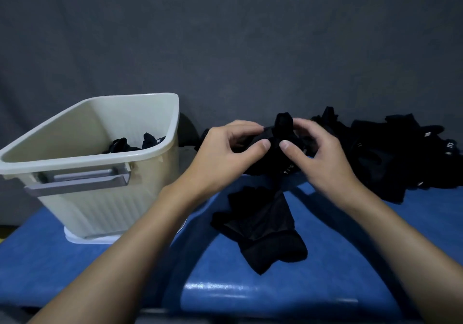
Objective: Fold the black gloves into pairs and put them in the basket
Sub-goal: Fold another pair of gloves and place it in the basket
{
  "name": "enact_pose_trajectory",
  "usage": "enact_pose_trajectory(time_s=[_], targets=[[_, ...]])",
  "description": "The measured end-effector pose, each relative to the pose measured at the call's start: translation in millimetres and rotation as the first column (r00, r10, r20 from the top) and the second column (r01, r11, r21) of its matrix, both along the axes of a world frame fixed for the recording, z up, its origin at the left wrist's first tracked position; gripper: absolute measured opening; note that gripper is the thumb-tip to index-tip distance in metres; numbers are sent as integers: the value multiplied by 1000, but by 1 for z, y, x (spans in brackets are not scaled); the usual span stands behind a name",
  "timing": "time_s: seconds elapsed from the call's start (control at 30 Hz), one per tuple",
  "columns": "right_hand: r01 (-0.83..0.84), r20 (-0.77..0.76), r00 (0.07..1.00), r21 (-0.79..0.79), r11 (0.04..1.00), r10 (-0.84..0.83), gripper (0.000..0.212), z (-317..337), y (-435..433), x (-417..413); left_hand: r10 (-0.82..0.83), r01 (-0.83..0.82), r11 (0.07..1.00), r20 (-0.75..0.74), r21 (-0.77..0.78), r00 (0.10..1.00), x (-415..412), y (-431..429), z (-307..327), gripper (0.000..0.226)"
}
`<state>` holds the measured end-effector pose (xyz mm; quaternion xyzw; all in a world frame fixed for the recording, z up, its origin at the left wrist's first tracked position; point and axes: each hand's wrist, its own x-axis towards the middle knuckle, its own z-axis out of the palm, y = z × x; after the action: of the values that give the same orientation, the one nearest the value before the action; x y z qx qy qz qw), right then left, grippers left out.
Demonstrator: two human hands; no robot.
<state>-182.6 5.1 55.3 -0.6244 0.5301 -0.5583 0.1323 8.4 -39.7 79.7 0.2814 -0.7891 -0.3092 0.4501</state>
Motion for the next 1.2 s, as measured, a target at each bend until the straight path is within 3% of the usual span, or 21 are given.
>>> enact_pose_trajectory(time_s=[0.07,0.13,0.3,0.57,0.7,0.87,0.93,1.03,1.2], targets=[[-43,88,995,-30,999,45,16,3,6,3,-41,43,998,-37,55,998,0,4,-1,22],[-56,135,989,-46,997,62,7,2,10,4,-65,67,995,-32,79,997,0,6,-2,34],[-60,170,983,-44,997,67,7,0,19,7,15,-15,1000,48,10,999,1,9,-5,36],[-33,255,966,-21,999,37,13,3,31,7,105,-99,994,-157,45,982,1,9,-4,11],[-22,287,958,40,999,10,15,3,36,5,118,-95,990,-261,101,958,-1,13,0,13],[-237,424,889,95,967,176,11,4,47,9,109,-68,987,-291,148,951,-3,15,1,13],[-292,429,877,123,948,215,27,3,51,10,124,-80,983,-275,164,954,-3,13,0,11],[-232,477,871,183,955,120,35,-4,55,12,130,-95,979,-194,181,972,-1,9,-4,21],[-179,552,831,377,909,-65,38,-21,64,21,76,-89,982,84,165,994,0,6,-21,37]])
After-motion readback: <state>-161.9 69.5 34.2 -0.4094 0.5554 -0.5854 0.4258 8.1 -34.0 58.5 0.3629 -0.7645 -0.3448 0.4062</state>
